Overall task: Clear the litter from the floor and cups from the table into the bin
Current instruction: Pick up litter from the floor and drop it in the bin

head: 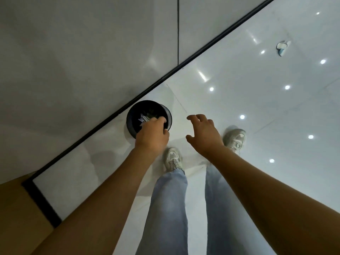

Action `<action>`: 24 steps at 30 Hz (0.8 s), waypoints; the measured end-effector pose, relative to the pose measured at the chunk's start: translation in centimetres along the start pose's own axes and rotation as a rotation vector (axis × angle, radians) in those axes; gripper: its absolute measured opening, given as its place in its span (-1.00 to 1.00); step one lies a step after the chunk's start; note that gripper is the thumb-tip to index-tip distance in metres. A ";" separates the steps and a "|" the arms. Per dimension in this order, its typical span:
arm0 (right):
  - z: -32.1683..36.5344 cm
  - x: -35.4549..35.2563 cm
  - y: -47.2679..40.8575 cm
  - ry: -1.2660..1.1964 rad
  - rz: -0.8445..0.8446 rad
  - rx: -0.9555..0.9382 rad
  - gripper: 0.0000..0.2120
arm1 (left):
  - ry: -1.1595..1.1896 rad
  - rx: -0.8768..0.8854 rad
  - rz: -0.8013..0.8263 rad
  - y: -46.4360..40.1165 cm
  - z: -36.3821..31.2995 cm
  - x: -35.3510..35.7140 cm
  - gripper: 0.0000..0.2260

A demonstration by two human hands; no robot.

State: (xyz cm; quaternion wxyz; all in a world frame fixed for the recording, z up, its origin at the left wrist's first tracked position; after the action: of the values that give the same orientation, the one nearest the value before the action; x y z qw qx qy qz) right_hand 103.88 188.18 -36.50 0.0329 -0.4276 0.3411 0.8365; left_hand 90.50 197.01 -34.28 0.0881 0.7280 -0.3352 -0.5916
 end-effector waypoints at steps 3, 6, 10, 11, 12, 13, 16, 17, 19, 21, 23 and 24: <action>-4.4 -2.5 0.1 -0.025 -0.012 0.060 -0.43 | -0.108 0.078 0.057 -1.2 -5.2 0.8 -0.70; -9.3 -5.4 -0.2 -0.052 -0.015 0.117 -0.44 | -0.192 0.165 0.074 -2.4 -10.6 2.1 -0.70; -16.4 -10.2 -1.0 -0.096 -0.019 0.199 -0.45 | -0.285 0.274 0.105 -4.4 -18.8 4.1 -0.70; -17.9 -11.3 -1.2 -0.103 -0.020 0.214 -0.45 | -0.298 0.288 0.112 -5.0 -20.6 4.4 -0.71; -19.8 -12.7 -1.5 -0.112 -0.026 0.232 -0.45 | -0.306 0.302 0.122 -5.7 -23.0 4.8 -0.72; -21.5 -14.1 -1.7 -0.119 -0.032 0.250 -0.45 | -0.314 0.318 0.136 -6.4 -25.3 5.1 -0.72; -26.3 -18.0 -2.7 -0.134 -0.071 0.300 -0.45 | -0.358 0.385 0.161 -8.4 -31.6 5.9 -0.72; -27.8 -19.2 -3.2 -0.139 -0.089 0.316 -0.45 | -0.366 0.409 0.156 -9.2 -33.6 6.0 -0.71; -30.4 -21.5 -4.2 -0.154 -0.118 0.355 -0.45 | -0.370 0.453 0.143 -10.9 -37.2 6.1 -0.71; -32.2 -23.3 -5.3 -0.182 -0.148 0.395 -0.45 | -0.373 0.490 0.126 -12.5 -40.1 5.8 -0.71; -33.8 -25.1 -6.7 -0.213 -0.171 0.431 -0.45 | -0.388 0.523 0.116 -14.3 -42.7 5.5 -0.72; -34.5 -25.9 -7.5 -0.224 -0.183 0.443 -0.45 | -0.397 0.536 0.119 -15.4 -43.9 5.3 -0.73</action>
State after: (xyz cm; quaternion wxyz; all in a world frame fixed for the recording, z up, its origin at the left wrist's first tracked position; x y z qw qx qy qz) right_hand 146.74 179.40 -35.29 0.2386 -0.3438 0.4701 0.7771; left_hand 137.24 193.76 -34.14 -0.1390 0.5751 -0.5310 -0.6066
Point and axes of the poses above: each hand's wrist, its own y-axis away from the middle knuckle, its own x-axis out of the palm, z = x × y, the point moved 2 cm from there along -y, towards the middle knuckle, and after that the axes turned 8 degrees about -z, right-handed, at the moved point
